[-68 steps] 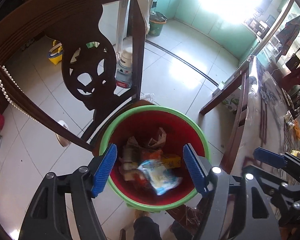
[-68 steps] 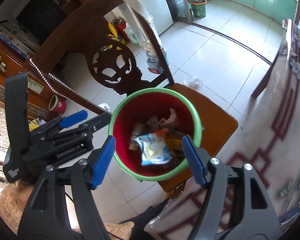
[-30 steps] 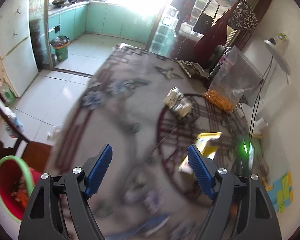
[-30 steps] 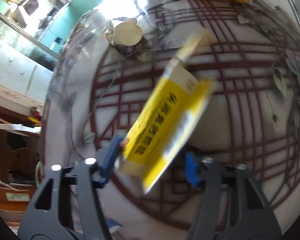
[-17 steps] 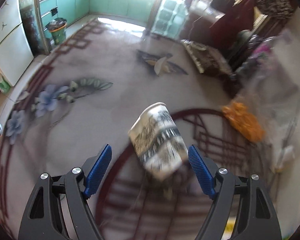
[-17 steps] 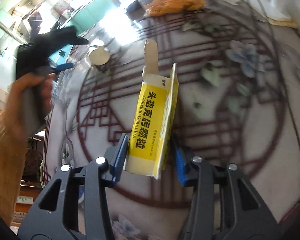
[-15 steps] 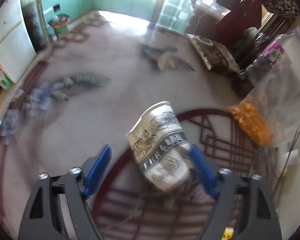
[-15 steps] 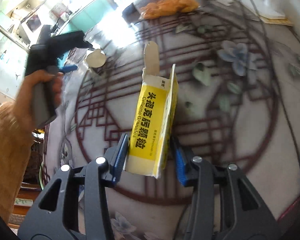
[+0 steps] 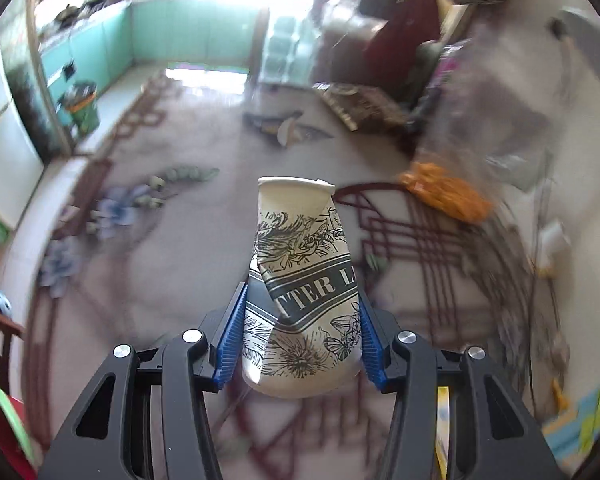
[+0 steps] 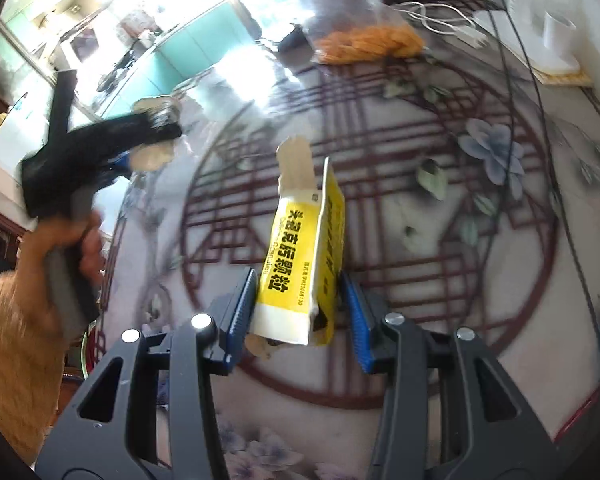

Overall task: Collect trash
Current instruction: 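Carry the yellow carton and paper cup over the red bucket with both tools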

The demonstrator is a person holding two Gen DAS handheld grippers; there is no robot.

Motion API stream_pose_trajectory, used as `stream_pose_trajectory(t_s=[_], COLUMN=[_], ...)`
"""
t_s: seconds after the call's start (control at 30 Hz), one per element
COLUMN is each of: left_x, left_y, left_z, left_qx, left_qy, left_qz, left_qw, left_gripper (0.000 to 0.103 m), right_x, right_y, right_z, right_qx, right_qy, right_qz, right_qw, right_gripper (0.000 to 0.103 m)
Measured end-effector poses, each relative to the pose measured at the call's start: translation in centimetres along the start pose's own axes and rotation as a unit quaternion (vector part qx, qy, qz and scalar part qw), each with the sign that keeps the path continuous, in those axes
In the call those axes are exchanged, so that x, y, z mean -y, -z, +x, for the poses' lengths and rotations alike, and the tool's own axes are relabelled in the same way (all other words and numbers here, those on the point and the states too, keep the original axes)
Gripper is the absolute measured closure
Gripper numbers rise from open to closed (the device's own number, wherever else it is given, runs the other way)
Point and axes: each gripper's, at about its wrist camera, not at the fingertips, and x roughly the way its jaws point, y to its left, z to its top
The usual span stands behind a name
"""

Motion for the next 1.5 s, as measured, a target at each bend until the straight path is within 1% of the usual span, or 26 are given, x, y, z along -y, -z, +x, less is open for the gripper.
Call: stream_pose_trajectory(t_s=[0.07, 0.17, 0.23, 0.33, 0.43, 0.47, 0.5, 0.53, 0.57, 0.6, 0.63, 0.67, 0.7, 0.73, 0.77, 0.83, 0.93, 1.03, 1.13, 1.2, 1.33, 1.5], left_x=[-0.5, -2.2, -3.7, -6.2, -8.3, -9.0, -9.3, -9.8, -10.1, -10.8, -11.1, -11.7, -12.0, -12.4, -12.7, -13.4, -14.5, -16.1, -17.5, -18.4, -20.3, -22.9], left_y=[2.2, 5.1, 6.1, 8.8, 11.1, 12.0, 12.6, 13.2, 13.7, 14.3, 14.7, 15.2, 15.5, 15.8, 16.1, 16.6, 16.9, 17.0, 17.2, 17.5, 18.1, 19.1], left_z=[-3.2, -6.7, -7.8, -10.1, -11.5, -12.1, -12.3, -12.7, -13.0, -13.5, -13.7, -14.0, -14.3, -14.8, -15.1, -16.0, -17.4, -18.6, -19.7, -20.4, -21.5, -23.1], left_qx=[0.01, 0.015, 0.012, 0.007, 0.001, -0.002, -0.004, -0.004, -0.004, -0.006, -0.007, -0.009, -0.009, -0.007, -0.006, -0.001, 0.008, 0.017, 0.026, 0.032, 0.039, 0.046], left_qy=[-0.005, -0.011, -0.014, -0.015, -0.011, -0.009, -0.007, -0.006, -0.005, -0.001, 0.001, 0.004, 0.004, 0.004, 0.003, 0.0, -0.008, -0.011, -0.012, -0.013, -0.019, -0.03], left_qz=[0.035, 0.052, 0.047, 0.031, 0.017, 0.016, 0.016, 0.014, 0.013, 0.007, 0.004, 0.0, -0.001, -0.001, -0.001, 0.003, 0.011, 0.005, -0.003, -0.008, -0.02, -0.035], left_qw=[0.9993, 0.9985, 0.9987, 0.9994, 0.9998, 0.9998, 0.9998, 0.9999, 0.9999, 1.0, 1.0, 1.0, 1.0, 1.0, 1.0, 1.0, 0.9999, 0.9998, 0.9996, 0.9994, 0.9989, 0.9979], left_gripper=[0.055, 0.055, 0.055, 0.055, 0.055, 0.055, 0.055, 0.055, 0.055, 0.055, 0.055, 0.055, 0.055, 0.055, 0.055, 0.055, 0.055, 0.055, 0.055, 0.055, 0.055, 0.055], right_x=[-1.5, -3.8, -5.4, -6.7, -7.9, -8.4, -8.8, -9.2, -9.6, -9.8, -10.1, -10.5, -11.0, -11.5, -12.0, -12.0, -12.9, -15.0, -18.1, -19.7, -23.4, -27.6], right_y=[0.2, 1.0, 1.7, 2.8, 4.4, 5.2, 5.6, 6.0, 6.2, 6.1, 6.0, 6.0, 6.0, 6.1, 6.3, 6.3, 6.8, 7.3, 7.9, 8.4, 9.2, 10.5], right_z=[0.1, 0.3, 1.0, 2.3, 4.1, 4.9, 5.3, 5.4, 5.4, 5.5, 5.7, 6.3, 6.8, 7.1, 7.7, 7.8, 6.1, 3.7, 1.1, 0.1, -1.0, -0.8], right_qx=[0.0, -0.005, -0.018, -0.044, -0.085, -0.111, -0.12, -0.121, -0.114, -0.105, -0.098, -0.102, -0.106, -0.108, -0.111, -0.108, -0.084, -0.053, -0.021, -0.008, 0.007, 0.004], right_qy=[-0.004, -0.004, -0.004, 0.001, 0.007, 0.005, 0.007, 0.014, 0.029, 0.04, 0.051, 0.064, 0.071, 0.079, 0.1, 0.1, 0.087, 0.069, 0.043, 0.031, 0.005, -0.021], right_qz=[-0.009, -0.028, -0.035, -0.041, -0.047, -0.053, -0.056, -0.059, -0.061, -0.061, -0.063, -0.069, -0.077, -0.087, -0.099, -0.084, -0.066, -0.072, -0.079, -0.087, -0.106, -0.134], right_qw=[1.0, 1.0, 0.999, 0.998, 0.995, 0.992, 0.991, 0.991, 0.991, 0.992, 0.992, 0.99, 0.989, 0.987, 0.984, 0.986, 0.99, 0.994, 0.996, 0.996, 0.994, 0.991], right_gripper=[0.061, 0.061, 0.061, 0.062, 0.062, 0.062, 0.059, 0.048, 0.026, 0.018, 0.017, 0.018, 0.023, 0.041, 0.059, 0.06, 0.062, 0.062, 0.062, 0.062, 0.062, 0.062])
